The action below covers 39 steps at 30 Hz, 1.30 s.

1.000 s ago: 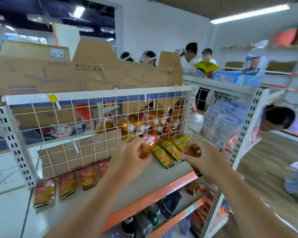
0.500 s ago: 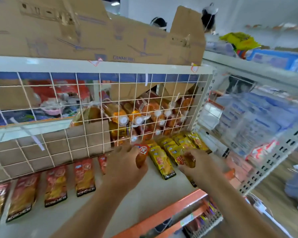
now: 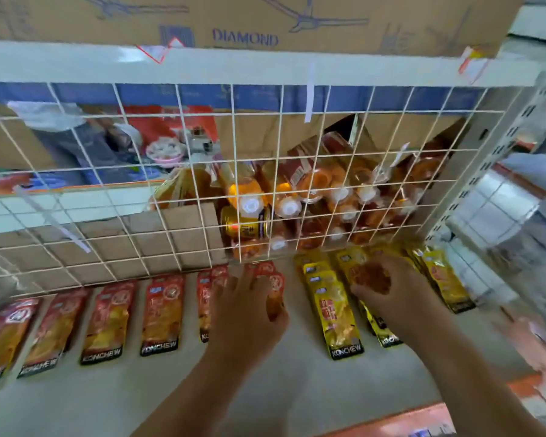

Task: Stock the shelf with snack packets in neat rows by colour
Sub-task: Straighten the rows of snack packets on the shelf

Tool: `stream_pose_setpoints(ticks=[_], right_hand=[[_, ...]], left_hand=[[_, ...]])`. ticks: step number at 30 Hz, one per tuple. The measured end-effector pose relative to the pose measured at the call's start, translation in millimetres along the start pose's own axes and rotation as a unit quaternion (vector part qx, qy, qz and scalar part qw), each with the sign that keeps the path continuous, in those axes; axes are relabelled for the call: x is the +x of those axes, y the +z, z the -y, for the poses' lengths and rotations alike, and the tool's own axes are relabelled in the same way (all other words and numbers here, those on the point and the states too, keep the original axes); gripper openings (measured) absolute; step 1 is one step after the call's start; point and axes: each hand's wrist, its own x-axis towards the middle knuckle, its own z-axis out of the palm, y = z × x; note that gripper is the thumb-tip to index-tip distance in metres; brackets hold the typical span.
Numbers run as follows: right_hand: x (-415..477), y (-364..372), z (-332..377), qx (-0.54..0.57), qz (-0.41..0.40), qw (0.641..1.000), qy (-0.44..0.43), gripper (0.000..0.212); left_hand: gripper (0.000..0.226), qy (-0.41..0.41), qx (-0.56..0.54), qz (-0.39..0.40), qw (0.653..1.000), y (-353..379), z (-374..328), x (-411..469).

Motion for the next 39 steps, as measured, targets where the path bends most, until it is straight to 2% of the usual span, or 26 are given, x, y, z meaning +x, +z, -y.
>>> stream_pose_setpoints(ticks=[2,7,12,27,39], right_hand=[[13.4,-1.5,-13.0,0.017,0.006,1.000,-0.023,0.042],[37.6,-3.9,-42.6,0.031,0.081,0.994,-0.062,0.032],[46.0,-2.9,-56.2,0.030,0.121,0.989,-0.083,0.034],[47.3,5.4,-63.1,0.005,0.138,0.984,-0.115,0.037],[40.8,10.4,-69.4,0.025,0.106,0.987,-0.120,0.038]], left_hand=[[0.034,-0.030,0.019,0.007,0.999,9.8,-6.3,-0.8],[0.040,-0.109,0.078,0.008,0.991,24.6,-22.3,3.6],[0.040,-0.156,0.102,0.008,0.982,34.4,-33.4,10.4],[0.040,-0.160,0.115,-0.022,0.980,51.4,-31.3,15.0],[0.039,-0.139,0.107,-0.035,0.984,52.3,-26.9,13.9]])
